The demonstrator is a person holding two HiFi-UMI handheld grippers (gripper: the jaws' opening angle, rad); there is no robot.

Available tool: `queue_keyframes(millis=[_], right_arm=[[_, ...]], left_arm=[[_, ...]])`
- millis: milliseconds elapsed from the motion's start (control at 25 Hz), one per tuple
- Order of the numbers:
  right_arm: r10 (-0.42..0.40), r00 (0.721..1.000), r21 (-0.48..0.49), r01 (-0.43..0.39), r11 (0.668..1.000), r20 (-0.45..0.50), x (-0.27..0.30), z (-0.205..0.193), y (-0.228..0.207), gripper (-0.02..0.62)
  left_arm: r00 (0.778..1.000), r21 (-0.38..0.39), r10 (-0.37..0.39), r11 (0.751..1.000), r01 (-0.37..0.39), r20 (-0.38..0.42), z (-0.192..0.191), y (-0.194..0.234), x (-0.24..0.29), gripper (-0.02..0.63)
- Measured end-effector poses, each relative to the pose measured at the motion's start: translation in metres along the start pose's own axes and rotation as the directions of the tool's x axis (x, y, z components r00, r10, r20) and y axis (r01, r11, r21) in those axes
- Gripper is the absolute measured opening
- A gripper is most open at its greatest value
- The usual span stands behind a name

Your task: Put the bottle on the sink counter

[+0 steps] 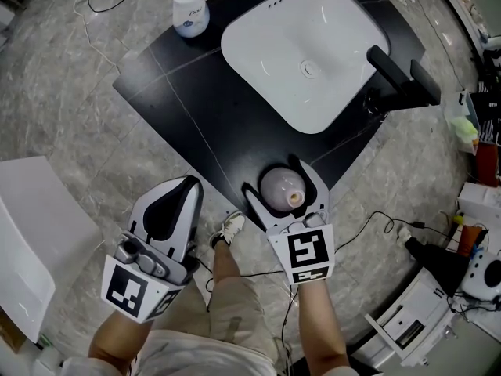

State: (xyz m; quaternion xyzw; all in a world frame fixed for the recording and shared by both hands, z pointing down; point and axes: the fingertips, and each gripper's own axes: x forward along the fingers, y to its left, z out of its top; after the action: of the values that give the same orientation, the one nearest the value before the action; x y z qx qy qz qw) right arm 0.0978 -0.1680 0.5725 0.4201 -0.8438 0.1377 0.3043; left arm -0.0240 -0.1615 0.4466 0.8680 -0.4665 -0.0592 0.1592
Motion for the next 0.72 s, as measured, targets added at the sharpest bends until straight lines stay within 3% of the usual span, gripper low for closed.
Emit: queue_keyframes(millis=[280,720], right_arm=[[-0.018,1.0,0.007,0.018,1.0,0.013,-0.017,-0.006,0.001,0.426],[-0.109,0.994,0.054,0.109,0.993,-0.007,-0.064,-0.016,-0.002,0.425]], left_arm=[[1.0,0.012,-0.012,1.0,0.012,0.002,0.007,-0.005,-0.007,0.017],[0.999,0.041,-0.045,0.998,0.045,0.001,0.03,-0.017,-0.024,0.017]])
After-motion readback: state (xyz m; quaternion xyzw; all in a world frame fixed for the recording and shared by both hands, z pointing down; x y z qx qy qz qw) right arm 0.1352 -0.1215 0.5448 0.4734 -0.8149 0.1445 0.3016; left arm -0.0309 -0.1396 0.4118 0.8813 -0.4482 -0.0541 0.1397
